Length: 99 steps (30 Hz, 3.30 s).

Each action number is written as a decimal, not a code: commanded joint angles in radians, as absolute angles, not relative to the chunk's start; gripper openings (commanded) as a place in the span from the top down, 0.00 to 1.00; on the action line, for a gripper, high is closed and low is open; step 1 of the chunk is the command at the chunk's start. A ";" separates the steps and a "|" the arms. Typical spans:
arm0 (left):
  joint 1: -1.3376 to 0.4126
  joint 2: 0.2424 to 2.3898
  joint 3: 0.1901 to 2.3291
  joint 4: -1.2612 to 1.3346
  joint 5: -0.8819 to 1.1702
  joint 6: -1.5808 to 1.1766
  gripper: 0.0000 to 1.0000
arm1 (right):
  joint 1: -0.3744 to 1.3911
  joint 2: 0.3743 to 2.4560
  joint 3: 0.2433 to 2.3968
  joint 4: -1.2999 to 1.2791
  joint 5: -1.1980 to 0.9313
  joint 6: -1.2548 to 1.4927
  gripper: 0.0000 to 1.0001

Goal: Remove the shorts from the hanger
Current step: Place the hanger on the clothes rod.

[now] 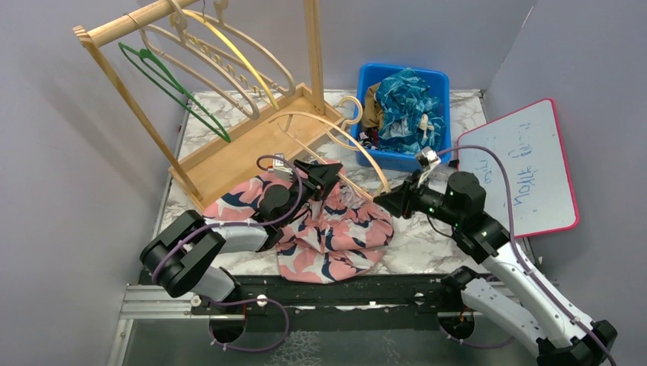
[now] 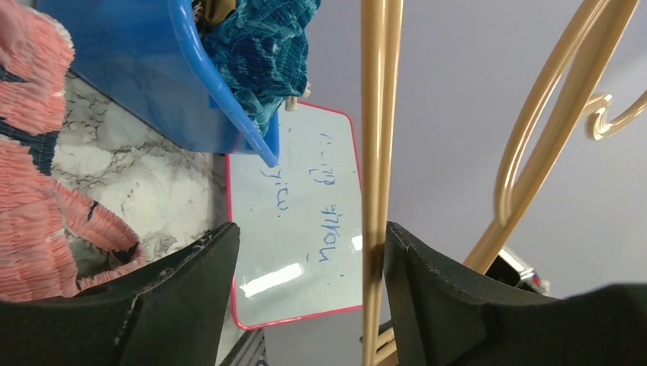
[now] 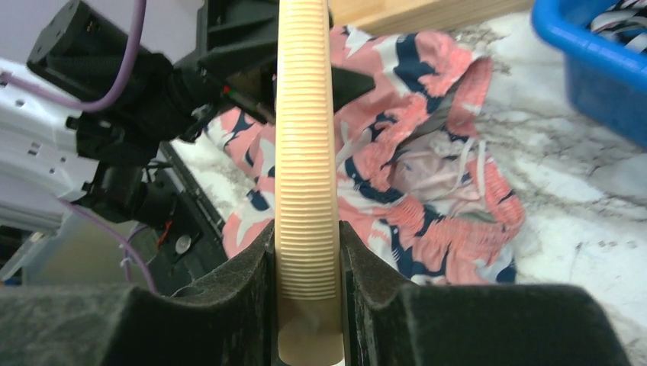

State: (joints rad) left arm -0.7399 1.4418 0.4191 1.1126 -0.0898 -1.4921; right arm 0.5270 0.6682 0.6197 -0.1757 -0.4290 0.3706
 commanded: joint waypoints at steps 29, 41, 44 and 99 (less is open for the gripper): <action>-0.739 0.480 0.464 -0.025 -0.331 -0.625 0.01 | 0.525 1.322 1.406 -0.241 -0.274 0.042 0.98; -0.739 0.464 0.670 -0.295 -0.315 -0.345 0.01 | 0.568 1.517 1.681 -0.285 -0.346 0.000 0.98; -0.739 0.457 0.672 -0.324 -0.284 -0.324 0.01 | 0.586 1.599 1.801 -0.326 -0.335 -0.014 0.98; -0.739 0.466 0.617 -0.397 -0.302 -0.227 0.01 | 0.726 2.200 2.557 -0.428 -0.209 -0.004 0.81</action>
State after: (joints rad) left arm -0.7391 0.4606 0.6167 -0.3996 -0.2886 -0.2420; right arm 0.7189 2.2063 2.5511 -0.4431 -0.1917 -0.0051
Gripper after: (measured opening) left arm 0.988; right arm 0.300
